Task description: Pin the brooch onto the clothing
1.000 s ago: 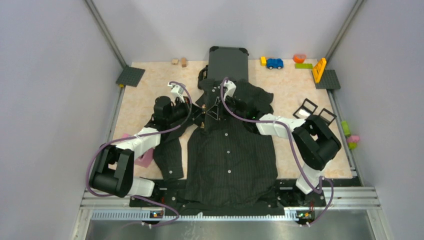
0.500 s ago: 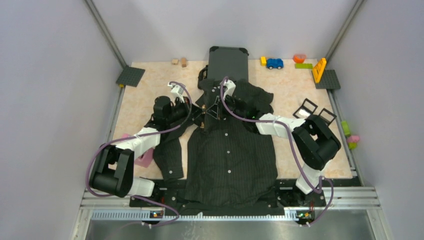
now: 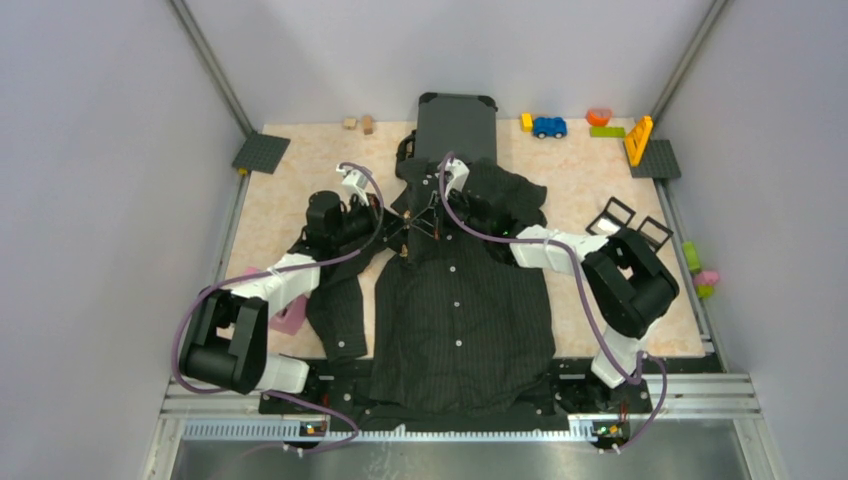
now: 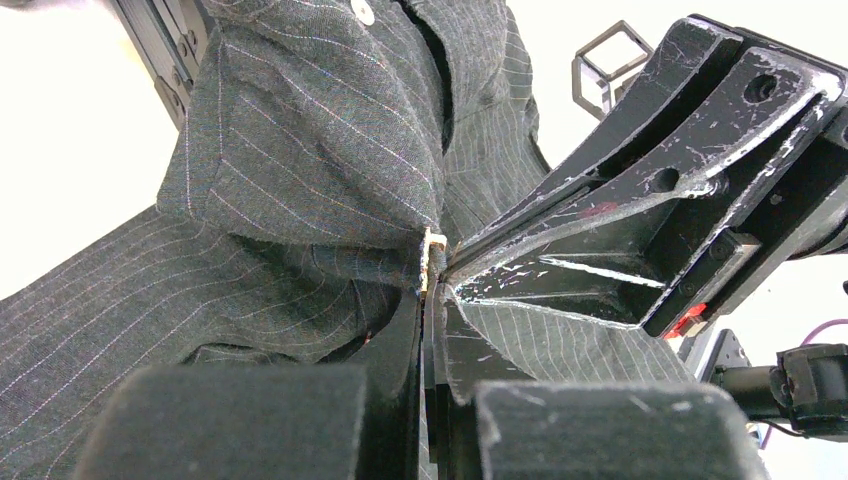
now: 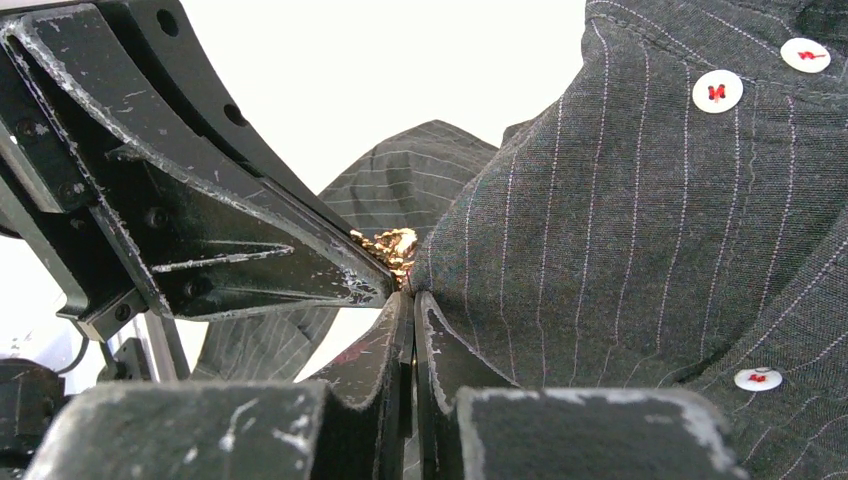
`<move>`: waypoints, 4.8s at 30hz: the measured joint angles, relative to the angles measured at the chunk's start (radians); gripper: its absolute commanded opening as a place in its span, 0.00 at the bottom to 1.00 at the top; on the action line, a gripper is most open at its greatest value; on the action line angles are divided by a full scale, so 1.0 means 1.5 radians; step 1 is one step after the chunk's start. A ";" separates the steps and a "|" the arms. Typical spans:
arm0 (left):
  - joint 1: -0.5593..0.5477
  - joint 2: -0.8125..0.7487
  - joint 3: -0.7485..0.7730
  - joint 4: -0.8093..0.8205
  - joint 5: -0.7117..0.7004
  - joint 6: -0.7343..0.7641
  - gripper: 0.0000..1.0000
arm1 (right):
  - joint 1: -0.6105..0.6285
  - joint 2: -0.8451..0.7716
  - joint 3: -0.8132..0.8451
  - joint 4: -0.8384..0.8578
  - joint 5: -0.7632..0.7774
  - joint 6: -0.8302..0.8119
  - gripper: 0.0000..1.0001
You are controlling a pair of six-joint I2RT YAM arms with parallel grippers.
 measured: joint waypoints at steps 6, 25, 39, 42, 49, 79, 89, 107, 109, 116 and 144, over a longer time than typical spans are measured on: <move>0.003 0.012 0.010 -0.006 0.012 0.007 0.00 | -0.001 0.008 0.005 0.000 -0.010 -0.007 0.00; 0.008 0.050 0.048 -0.057 0.030 0.026 0.00 | -0.010 0.039 0.038 -0.033 -0.043 -0.041 0.00; 0.009 0.062 0.061 -0.096 0.029 0.064 0.00 | -0.014 0.076 0.097 -0.114 -0.082 -0.069 0.00; 0.009 0.062 0.063 -0.106 0.033 0.074 0.00 | -0.014 0.079 0.104 -0.127 -0.087 -0.070 0.00; 0.009 0.062 0.063 -0.106 0.033 0.095 0.00 | -0.019 0.100 0.138 -0.157 -0.111 -0.069 0.00; -0.016 -0.027 -0.001 -0.103 -0.053 0.091 0.00 | -0.057 0.152 0.181 -0.171 -0.235 0.063 0.00; -0.034 -0.094 -0.054 -0.054 -0.107 0.019 0.00 | -0.056 0.104 0.136 -0.132 -0.233 0.081 0.00; -0.032 -0.162 -0.060 -0.028 -0.097 -0.050 0.00 | -0.072 -0.020 0.077 -0.142 -0.111 0.043 0.04; -0.032 -0.171 -0.060 -0.028 -0.095 -0.052 0.00 | -0.076 -0.024 0.071 -0.143 -0.099 0.035 0.08; -0.027 -0.184 -0.060 -0.028 -0.088 -0.055 0.00 | -0.077 -0.077 0.001 -0.111 -0.109 0.012 0.21; -0.018 -0.178 -0.042 -0.076 -0.049 -0.083 0.00 | -0.028 -0.052 -0.023 0.039 -0.162 -0.022 0.31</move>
